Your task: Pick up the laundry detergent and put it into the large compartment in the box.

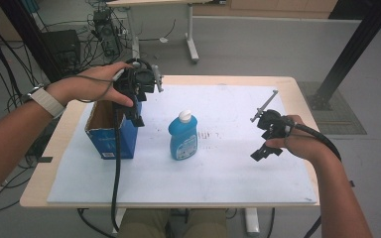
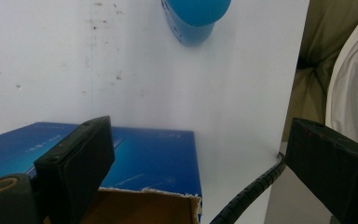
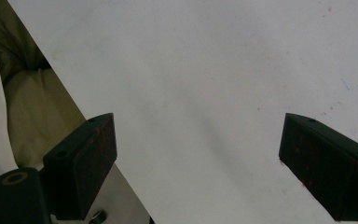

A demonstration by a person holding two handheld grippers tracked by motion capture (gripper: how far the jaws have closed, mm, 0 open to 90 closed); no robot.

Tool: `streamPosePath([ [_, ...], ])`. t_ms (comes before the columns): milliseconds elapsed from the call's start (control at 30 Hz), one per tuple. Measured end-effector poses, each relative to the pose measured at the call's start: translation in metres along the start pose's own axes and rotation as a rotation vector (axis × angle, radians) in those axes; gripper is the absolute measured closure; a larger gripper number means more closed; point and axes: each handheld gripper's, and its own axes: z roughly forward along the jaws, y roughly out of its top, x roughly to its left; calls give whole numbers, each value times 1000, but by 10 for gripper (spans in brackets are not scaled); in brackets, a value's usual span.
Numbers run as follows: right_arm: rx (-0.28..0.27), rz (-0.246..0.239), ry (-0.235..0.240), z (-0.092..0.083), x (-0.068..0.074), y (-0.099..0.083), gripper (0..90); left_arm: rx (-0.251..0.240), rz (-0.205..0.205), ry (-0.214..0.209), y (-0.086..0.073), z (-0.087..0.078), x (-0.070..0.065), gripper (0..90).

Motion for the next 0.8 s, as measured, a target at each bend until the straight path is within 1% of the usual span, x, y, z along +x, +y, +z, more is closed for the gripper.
streamPosePath([
  [300, -1, 6, -1, 1, 1, -2, 116, -3, -9, 0, 0, -1, -1, 85],
  [367, -13, 10, -3, 0, 1, -3, 116, -8, -14, 3, -1, -1, -2, 85],
  [433, -14, 11, -3, 0, 1, -3, 116, -3, -11, 4, -1, -1, -1, 85],
  [467, -14, 10, -3, 0, 1, -3, 116, -10, -17, 3, -2, -1, -1, 85],
  [667, -24, 26, -5, -2, 3, -4, 116, 6, -22, 9, 1, -2, -2, 85],
  [733, -27, 35, -7, -4, 3, -5, 116, -7, -28, 6, 0, -2, -2, 84],
  [800, -23, 39, -14, -5, 4, -5, 116, -3, -29, 8, 3, -1, -3, 81],
])
